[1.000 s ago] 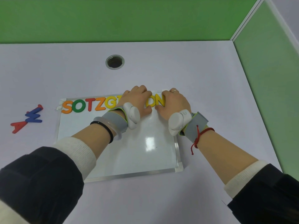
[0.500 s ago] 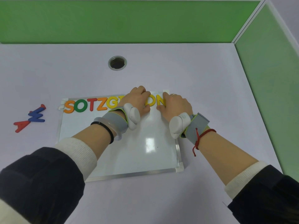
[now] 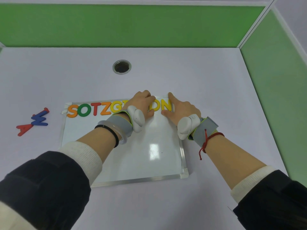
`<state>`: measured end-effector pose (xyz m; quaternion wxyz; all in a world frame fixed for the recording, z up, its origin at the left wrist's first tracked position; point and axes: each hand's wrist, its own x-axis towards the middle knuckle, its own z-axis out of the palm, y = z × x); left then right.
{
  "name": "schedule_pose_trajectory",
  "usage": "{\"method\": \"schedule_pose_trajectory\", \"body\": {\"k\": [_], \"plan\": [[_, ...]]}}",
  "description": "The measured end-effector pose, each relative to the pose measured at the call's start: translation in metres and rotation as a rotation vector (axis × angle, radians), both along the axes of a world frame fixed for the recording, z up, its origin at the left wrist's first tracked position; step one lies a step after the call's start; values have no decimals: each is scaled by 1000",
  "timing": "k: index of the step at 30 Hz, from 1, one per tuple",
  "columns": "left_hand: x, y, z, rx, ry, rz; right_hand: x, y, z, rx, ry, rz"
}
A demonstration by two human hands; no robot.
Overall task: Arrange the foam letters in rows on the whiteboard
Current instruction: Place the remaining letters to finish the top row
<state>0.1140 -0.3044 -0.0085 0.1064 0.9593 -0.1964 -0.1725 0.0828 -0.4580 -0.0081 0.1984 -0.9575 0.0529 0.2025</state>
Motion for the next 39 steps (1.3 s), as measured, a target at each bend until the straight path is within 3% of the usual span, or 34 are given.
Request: {"method": "schedule_pose_trajectory", "body": {"k": [7, 10, 13, 20, 39], "plan": [[-2, 2, 1, 18, 31, -10, 1, 6, 3, -14, -11, 16], [-2, 2, 0, 17, 37, -4, -2, 11, 4, 3, -105, -81], [-2, 1, -1, 15, 40, -2, 0, 16, 3, 18, -75, -135], [-6, 2, -1, 0, 38, 1, 7, 18, -5, 104, -61, -134], [-19, 28, 7, -109, -18, 22, -2, 44, 12, 78, -138, -80]]}}
